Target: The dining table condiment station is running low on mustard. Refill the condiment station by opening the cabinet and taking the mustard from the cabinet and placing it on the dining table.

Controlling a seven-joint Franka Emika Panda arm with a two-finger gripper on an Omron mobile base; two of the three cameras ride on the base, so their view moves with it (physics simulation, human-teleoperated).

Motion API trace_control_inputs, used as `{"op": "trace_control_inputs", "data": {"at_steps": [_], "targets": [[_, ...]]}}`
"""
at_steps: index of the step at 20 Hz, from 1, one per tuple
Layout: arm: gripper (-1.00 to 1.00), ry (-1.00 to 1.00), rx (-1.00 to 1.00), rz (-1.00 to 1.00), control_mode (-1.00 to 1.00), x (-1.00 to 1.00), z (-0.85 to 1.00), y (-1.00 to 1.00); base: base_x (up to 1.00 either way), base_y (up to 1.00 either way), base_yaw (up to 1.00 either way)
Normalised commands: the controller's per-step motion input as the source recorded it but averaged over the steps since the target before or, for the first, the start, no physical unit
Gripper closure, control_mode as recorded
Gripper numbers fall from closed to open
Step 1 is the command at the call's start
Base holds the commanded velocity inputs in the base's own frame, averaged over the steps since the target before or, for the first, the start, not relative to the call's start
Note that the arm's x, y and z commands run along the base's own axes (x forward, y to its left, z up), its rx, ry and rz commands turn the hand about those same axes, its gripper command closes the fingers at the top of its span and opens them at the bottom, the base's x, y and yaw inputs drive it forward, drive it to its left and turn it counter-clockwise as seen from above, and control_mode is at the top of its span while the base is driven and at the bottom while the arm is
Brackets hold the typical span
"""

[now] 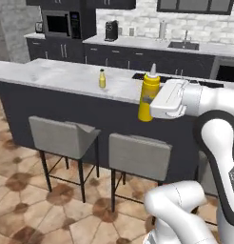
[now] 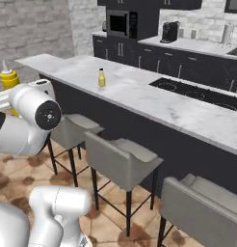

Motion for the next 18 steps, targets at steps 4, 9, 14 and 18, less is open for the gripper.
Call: {"op": "trace_control_inputs", "data": {"at_steps": [4, 9, 14, 18], "targets": [[1.00, 0.00, 0.00, 0.00, 1.00, 0.00, 0.00, 0.00, 1.00, 0.76, -0.52], [1.00, 0.00, 0.00, 0.00, 1.00, 0.00, 0.00, 0.00, 1.00, 0.82, -0.45], [1.00, 0.00, 0.00, 0.00, 1.00, 0.00, 0.00, 0.00, 0.66, 0.68, -0.40], [1.00, 0.00, 0.00, 0.00, 1.00, 0.00, 0.00, 0.00, 0.32, 0.40, -0.38]]}}
